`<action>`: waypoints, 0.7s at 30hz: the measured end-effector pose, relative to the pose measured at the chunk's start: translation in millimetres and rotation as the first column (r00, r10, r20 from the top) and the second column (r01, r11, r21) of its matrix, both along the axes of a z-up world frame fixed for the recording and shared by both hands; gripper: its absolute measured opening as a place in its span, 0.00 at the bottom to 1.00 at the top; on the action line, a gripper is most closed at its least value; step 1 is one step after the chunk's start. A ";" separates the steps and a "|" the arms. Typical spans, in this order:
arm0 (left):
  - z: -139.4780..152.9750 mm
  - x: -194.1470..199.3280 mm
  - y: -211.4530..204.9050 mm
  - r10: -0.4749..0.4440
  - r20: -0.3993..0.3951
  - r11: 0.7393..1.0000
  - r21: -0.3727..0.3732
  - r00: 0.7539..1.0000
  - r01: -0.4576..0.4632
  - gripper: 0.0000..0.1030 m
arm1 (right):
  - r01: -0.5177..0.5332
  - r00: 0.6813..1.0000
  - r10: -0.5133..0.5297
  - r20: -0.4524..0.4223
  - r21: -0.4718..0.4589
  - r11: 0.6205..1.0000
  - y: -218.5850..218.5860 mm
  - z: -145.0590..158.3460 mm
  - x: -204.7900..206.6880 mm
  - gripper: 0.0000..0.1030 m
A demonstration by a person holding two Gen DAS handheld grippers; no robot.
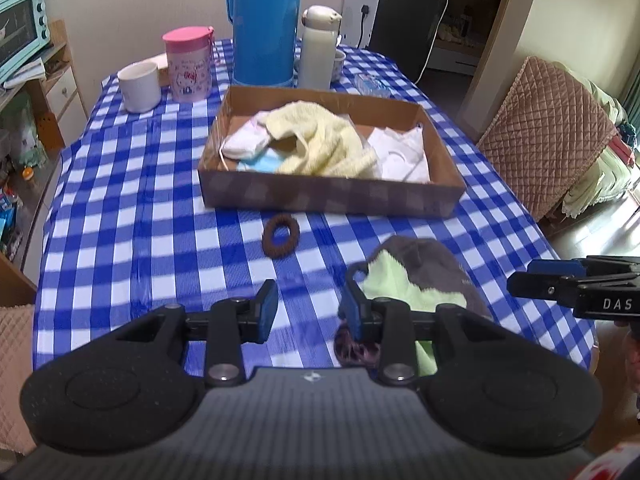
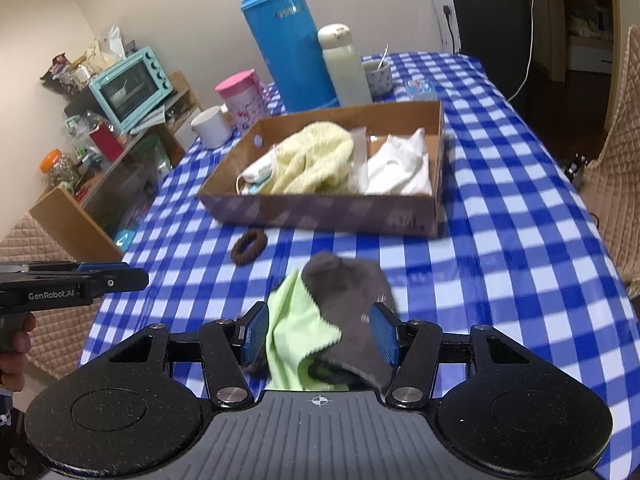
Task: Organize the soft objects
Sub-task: 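Move both tools back toward the grey cap and green cloth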
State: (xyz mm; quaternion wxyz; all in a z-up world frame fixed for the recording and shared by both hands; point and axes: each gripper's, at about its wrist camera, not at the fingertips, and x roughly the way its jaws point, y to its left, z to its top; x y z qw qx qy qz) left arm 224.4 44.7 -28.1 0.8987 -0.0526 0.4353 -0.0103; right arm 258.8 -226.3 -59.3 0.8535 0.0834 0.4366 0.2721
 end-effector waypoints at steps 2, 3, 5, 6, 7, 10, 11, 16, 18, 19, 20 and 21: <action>-2.9 -4.8 -2.7 -0.004 -0.009 1.000 -0.005 1.000 0.004 0.31 | -0.005 1.000 0.005 -0.009 -0.004 1.000 -0.4 -2.8 -5.2 0.54; -4.5 -7.7 -4.5 -0.008 -0.012 1.000 -0.007 1.000 0.008 0.31 | -0.006 1.000 0.006 -0.012 -0.004 1.000 -0.7 -4.2 -7.6 0.54; -7.9 -11.6 -8.7 -0.014 -0.023 1.000 -0.008 1.000 0.014 0.31 | -0.011 1.000 0.011 -0.018 -0.007 1.000 -0.6 -7.0 -11.9 0.54; -9.9 -13.0 -10.0 -0.017 -0.027 1.000 -0.009 0.999 0.017 0.31 | -0.014 1.000 0.013 -0.020 -0.008 1.000 -0.4 -8.5 -14.0 0.54; -12.0 -14.4 -11.8 -0.020 -0.034 1.000 -0.010 0.999 0.020 0.31 | -0.017 1.000 0.017 -0.023 -0.010 1.000 0.3 -9.9 -15.6 0.54; -18.7 -17.8 -18.3 -0.033 -0.057 0.999 -0.015 0.998 0.033 0.31 | -0.031 0.999 0.031 -0.029 -0.014 0.999 2.5 -13.1 -19.9 0.54; -20.4 -18.9 -20.5 -0.039 -0.062 0.999 -0.014 0.997 0.038 0.31 | -0.035 0.999 0.035 -0.030 -0.017 0.999 3.5 -14.2 -21.4 0.54; -28.8 -22.7 -30.3 -0.056 -0.087 0.998 -0.016 0.995 0.055 0.31 | -0.061 0.997 0.060 -0.040 -0.021 0.998 9.8 -20.3 -25.9 0.54; -32.4 -23.6 -32.6 -0.057 -0.095 0.998 -0.009 0.994 0.056 0.31 | -0.074 0.996 0.073 -0.045 -0.026 0.997 12.4 -24.1 -27.2 0.54; -34.2 -23.8 -33.3 -0.057 -0.099 0.998 -0.009 0.994 0.056 0.31 | -0.081 0.996 0.079 -0.047 -0.027 0.996 14.4 -26.1 -27.9 0.54; -36.1 -23.9 -33.6 -0.056 -0.103 0.998 -0.011 0.993 0.055 0.31 | -0.088 0.995 0.087 -0.047 -0.028 0.996 15.8 -28.1 -28.7 0.54; -37.7 -23.8 -33.9 -0.054 -0.107 0.999 -0.012 0.993 0.053 0.31 | -0.096 0.995 0.094 -0.045 -0.031 0.995 17.7 -29.8 -29.2 0.54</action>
